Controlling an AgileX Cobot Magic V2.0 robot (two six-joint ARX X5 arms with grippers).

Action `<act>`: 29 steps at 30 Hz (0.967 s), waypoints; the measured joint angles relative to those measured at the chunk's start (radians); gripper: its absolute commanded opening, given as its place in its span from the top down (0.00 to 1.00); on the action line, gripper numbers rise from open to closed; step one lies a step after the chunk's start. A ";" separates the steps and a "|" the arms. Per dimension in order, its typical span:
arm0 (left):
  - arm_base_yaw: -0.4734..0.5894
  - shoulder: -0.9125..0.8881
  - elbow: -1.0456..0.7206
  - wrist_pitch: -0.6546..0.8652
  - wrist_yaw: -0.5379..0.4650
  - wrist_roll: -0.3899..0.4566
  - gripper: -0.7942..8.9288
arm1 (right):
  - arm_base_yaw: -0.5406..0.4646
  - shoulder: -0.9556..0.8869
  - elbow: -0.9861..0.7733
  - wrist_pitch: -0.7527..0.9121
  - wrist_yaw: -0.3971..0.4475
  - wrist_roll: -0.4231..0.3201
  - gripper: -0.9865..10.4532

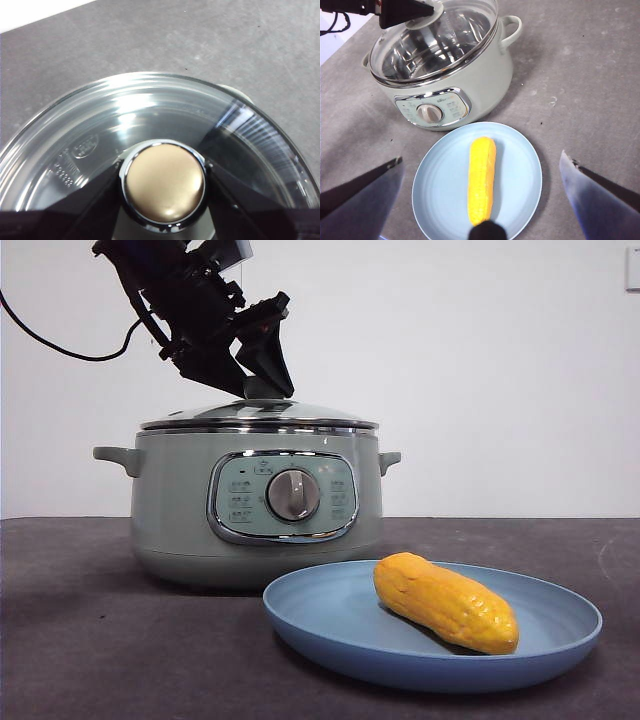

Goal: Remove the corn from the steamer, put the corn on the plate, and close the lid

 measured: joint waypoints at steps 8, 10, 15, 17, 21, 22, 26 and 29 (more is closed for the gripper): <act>0.000 0.000 0.000 -0.013 -0.003 0.014 0.93 | 0.000 0.000 0.000 0.000 0.000 -0.003 0.42; 0.000 0.000 0.000 -0.019 -0.003 0.015 0.93 | 0.000 0.000 0.000 0.000 0.000 -0.003 0.42; -0.001 0.000 0.001 -0.039 -0.002 0.010 0.93 | 0.000 0.000 0.000 0.000 0.000 -0.003 0.42; -0.001 0.000 0.001 -0.041 -0.002 0.011 0.93 | 0.000 0.000 0.000 0.000 0.000 -0.003 0.42; -0.001 0.000 0.005 -0.051 -0.002 0.011 0.93 | 0.000 0.000 0.000 0.000 0.000 -0.003 0.42; -0.001 0.000 0.007 -0.057 -0.002 0.011 0.92 | 0.000 0.000 0.000 0.000 0.000 -0.003 0.42; -0.001 0.000 0.013 -0.076 -0.002 0.011 0.78 | 0.000 0.000 0.000 0.000 0.000 -0.003 0.42; 0.000 -0.001 0.014 -0.082 -0.002 0.011 0.46 | 0.000 0.000 0.000 0.000 -0.003 -0.003 0.42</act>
